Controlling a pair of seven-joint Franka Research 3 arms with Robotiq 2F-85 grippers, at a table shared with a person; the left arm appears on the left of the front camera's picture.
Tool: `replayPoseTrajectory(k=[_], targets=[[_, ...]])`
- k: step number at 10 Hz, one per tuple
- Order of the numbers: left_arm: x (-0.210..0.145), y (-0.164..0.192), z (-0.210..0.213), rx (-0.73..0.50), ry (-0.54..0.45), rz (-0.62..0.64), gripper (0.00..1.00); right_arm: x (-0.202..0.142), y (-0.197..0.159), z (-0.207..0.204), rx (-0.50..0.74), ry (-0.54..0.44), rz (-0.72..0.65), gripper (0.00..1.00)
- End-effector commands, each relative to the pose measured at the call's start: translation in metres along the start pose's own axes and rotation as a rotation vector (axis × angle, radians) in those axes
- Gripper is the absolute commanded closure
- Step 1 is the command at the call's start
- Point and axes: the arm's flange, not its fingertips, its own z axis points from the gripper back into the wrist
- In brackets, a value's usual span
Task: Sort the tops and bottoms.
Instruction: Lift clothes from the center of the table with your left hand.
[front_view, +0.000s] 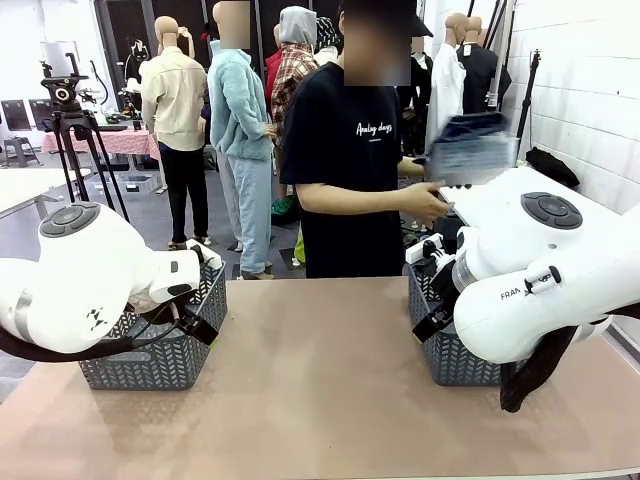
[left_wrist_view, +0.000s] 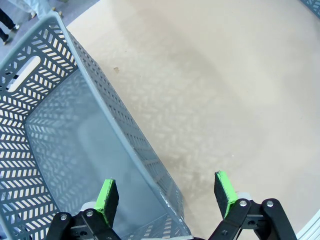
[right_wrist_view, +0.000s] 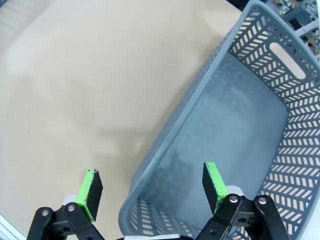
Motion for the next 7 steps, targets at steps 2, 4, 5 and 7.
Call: replayPoseTrajectory(k=[2,4,5,7], targets=[[-0.001,0.002,0.000,-0.001,0.000,0.006,0.00,0.000,0.000,0.000,0.000,0.000,0.000,0.00],[-0.001,0.002,0.000,-0.001,0.000,0.006,0.00,0.000,0.000,0.000,0.000,0.000,0.000,0.00],[0.000,0.000,0.000,0.000,0.000,0.000,0.00,0.000,0.000,0.000,0.000,0.000,0.000,0.00],[0.010,0.000,0.026,-0.011,-0.053,-0.007,0.00,0.004,-0.006,0.037,-0.021,-0.082,0.017,0.00]])
